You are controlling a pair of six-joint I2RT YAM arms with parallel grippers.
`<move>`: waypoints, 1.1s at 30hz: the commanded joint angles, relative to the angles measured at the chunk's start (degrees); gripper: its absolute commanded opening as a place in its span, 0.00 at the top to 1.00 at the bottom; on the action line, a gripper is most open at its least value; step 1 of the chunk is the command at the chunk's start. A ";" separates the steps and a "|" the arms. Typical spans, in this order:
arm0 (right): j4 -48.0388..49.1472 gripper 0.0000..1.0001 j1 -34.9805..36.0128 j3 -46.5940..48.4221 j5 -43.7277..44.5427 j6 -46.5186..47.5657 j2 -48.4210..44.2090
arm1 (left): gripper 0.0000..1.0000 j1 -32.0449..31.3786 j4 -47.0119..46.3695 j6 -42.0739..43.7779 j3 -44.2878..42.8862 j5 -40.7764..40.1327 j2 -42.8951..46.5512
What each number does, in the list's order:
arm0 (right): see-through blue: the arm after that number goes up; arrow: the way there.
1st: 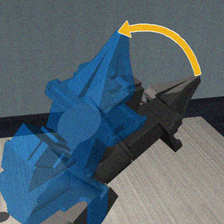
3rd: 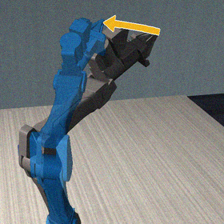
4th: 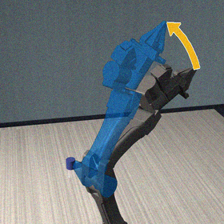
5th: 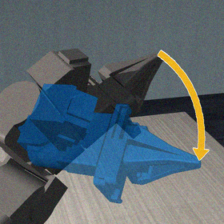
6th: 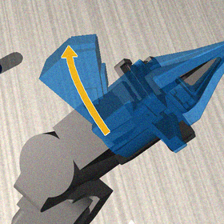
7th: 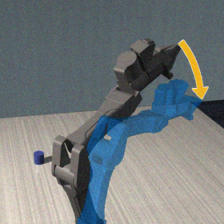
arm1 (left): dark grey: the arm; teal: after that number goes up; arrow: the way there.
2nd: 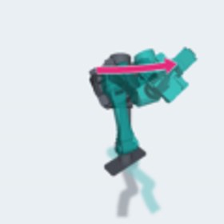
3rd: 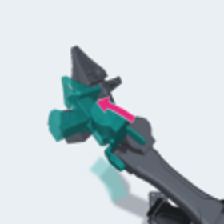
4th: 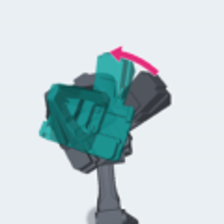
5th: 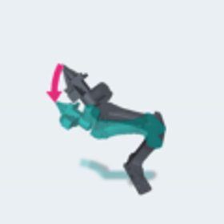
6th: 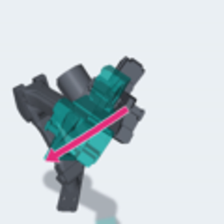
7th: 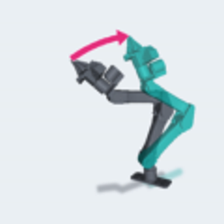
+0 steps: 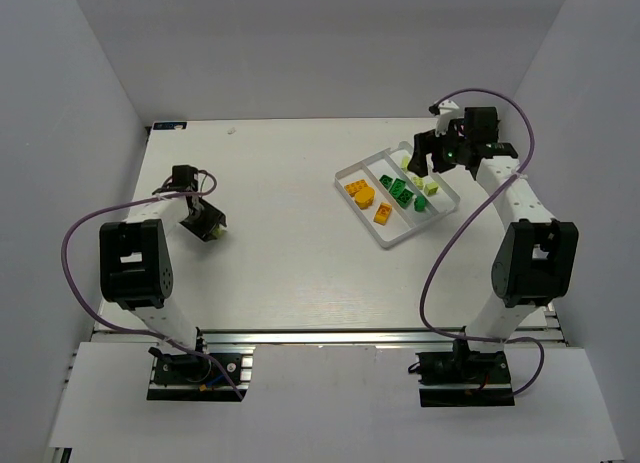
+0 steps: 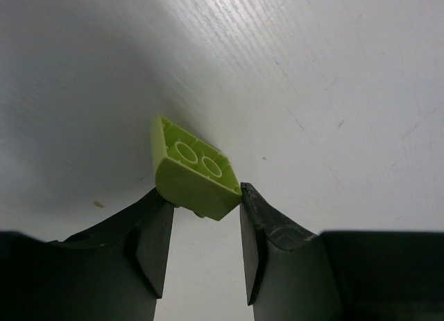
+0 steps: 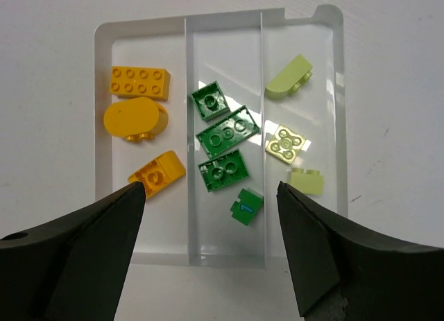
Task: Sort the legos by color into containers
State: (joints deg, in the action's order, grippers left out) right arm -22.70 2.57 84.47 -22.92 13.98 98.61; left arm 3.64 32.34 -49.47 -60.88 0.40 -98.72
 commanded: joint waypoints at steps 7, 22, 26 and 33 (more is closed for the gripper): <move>3.36 0.18 -0.72 -4.13 -4.33 -0.70 -5.44 | 0.97 -2.23 -7.97 7.98 -3.98 17.14 6.17; 11.97 0.24 -4.67 -6.50 2.87 -10.37 -11.41 | 0.97 -31.05 -31.89 -0.43 -43.90 54.34 -27.26; 12.50 0.25 -6.08 -7.12 2.44 -12.13 -13.00 | 0.97 -35.97 -48.89 -16.21 -61.08 57.07 -42.81; 14.17 0.25 -8.46 -11.60 1.38 -12.75 -16.86 | 0.87 -39.67 -67.50 -32.53 -74.12 47.17 -56.76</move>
State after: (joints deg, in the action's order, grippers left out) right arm -11.51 -5.21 74.70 -21.15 2.37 84.01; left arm -36.40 -23.88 -73.17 -132.07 52.16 -156.44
